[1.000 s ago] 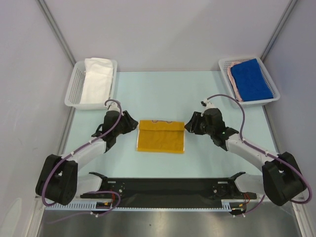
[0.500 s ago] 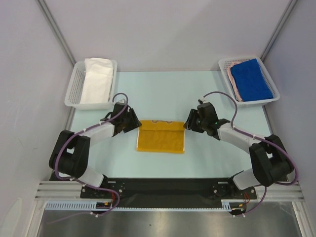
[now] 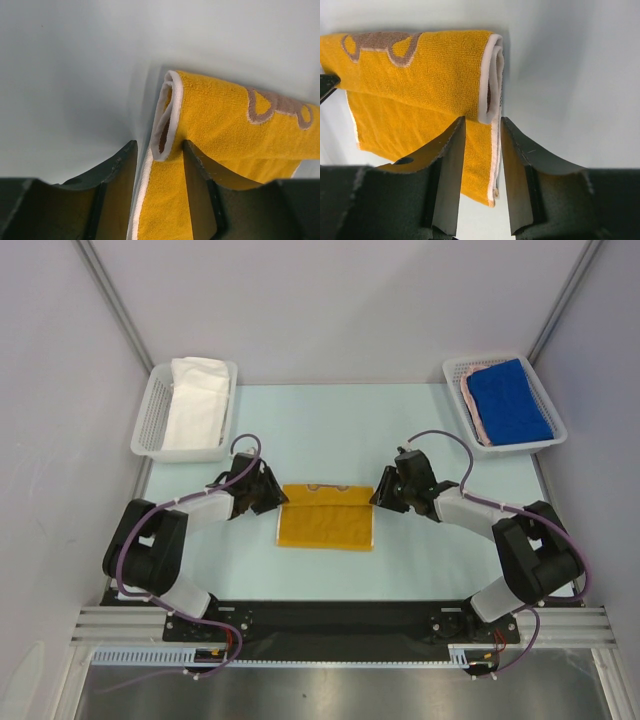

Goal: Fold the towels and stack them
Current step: Fold the towel

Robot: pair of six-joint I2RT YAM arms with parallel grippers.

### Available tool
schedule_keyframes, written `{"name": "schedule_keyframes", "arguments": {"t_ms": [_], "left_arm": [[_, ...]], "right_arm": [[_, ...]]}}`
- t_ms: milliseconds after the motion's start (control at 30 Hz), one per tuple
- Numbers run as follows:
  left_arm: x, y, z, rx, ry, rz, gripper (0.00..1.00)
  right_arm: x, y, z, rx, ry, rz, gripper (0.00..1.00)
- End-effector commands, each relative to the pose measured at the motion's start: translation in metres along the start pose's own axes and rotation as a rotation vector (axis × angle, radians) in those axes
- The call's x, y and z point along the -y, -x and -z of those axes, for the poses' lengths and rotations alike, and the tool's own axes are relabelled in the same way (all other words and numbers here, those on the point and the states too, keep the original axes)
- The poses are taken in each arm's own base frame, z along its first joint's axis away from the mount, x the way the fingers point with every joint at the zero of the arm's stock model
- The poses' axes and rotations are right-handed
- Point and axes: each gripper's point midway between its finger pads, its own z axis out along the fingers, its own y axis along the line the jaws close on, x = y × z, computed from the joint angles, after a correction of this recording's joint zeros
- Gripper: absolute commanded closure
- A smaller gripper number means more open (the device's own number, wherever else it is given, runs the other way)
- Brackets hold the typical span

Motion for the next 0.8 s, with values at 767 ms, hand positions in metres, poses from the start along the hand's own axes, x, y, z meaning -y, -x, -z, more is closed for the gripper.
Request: {"name": "schedule_keyframes", "arguments": {"t_ms": [767], "left_arm": [[0.009,0.001,-0.001,-0.004,-0.034,-0.010,0.71]], "right_arm": [[-0.004,-0.008,-0.018,0.011,0.054,-0.058,0.73]]}}
